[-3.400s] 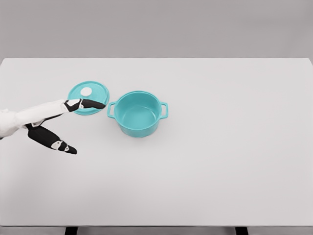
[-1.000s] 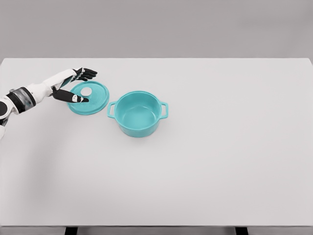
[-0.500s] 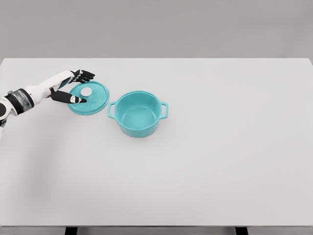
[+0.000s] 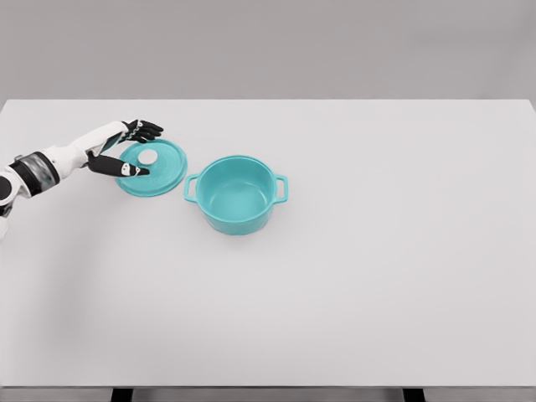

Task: Cover the pot with left arm

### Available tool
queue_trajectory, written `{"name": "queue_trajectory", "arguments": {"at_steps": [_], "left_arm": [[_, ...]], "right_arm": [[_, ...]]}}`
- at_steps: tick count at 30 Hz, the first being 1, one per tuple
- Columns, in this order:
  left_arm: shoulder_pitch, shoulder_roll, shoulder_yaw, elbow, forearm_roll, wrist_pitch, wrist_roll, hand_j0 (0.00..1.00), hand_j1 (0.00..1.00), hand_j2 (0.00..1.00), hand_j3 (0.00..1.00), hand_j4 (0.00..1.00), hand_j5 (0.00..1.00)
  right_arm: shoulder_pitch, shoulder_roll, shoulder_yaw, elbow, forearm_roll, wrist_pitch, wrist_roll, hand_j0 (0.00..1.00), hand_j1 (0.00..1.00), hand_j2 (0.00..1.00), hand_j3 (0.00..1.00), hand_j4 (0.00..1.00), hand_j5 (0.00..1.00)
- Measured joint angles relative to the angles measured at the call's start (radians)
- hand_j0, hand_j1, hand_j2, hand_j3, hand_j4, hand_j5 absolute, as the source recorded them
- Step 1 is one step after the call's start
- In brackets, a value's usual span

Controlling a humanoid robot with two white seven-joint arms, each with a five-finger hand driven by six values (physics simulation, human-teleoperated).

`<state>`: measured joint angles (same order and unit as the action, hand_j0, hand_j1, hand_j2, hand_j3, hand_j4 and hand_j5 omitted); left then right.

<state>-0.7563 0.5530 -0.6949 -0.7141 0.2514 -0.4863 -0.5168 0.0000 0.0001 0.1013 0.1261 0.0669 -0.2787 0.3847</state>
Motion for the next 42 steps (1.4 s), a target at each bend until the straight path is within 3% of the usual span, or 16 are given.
{"name": "queue_trajectory", "arguments": {"at_steps": [23, 42], "left_arm": [[0.012, -0.001, -0.004, -0.018, -0.026, -0.004, 0.093, 0.81, 0.81, 0.81, 0.81, 0.81, 0.81], [0.025, -0.008, -0.005, -0.015, -0.032, -0.001, 0.101, 0.8, 0.8, 0.8, 0.8, 0.8, 0.8]], "right_arm": [[0.0, 0.0, 0.0, 0.0, 0.0, 0.0, 0.0, 1.0, 1.0, 1.0, 1.0, 1.0, 1.0], [0.0, 0.0, 0.0, 0.0, 0.0, 0.0, 0.0, 1.0, 1.0, 1.0, 1.0, 1.0, 1.0]]}}
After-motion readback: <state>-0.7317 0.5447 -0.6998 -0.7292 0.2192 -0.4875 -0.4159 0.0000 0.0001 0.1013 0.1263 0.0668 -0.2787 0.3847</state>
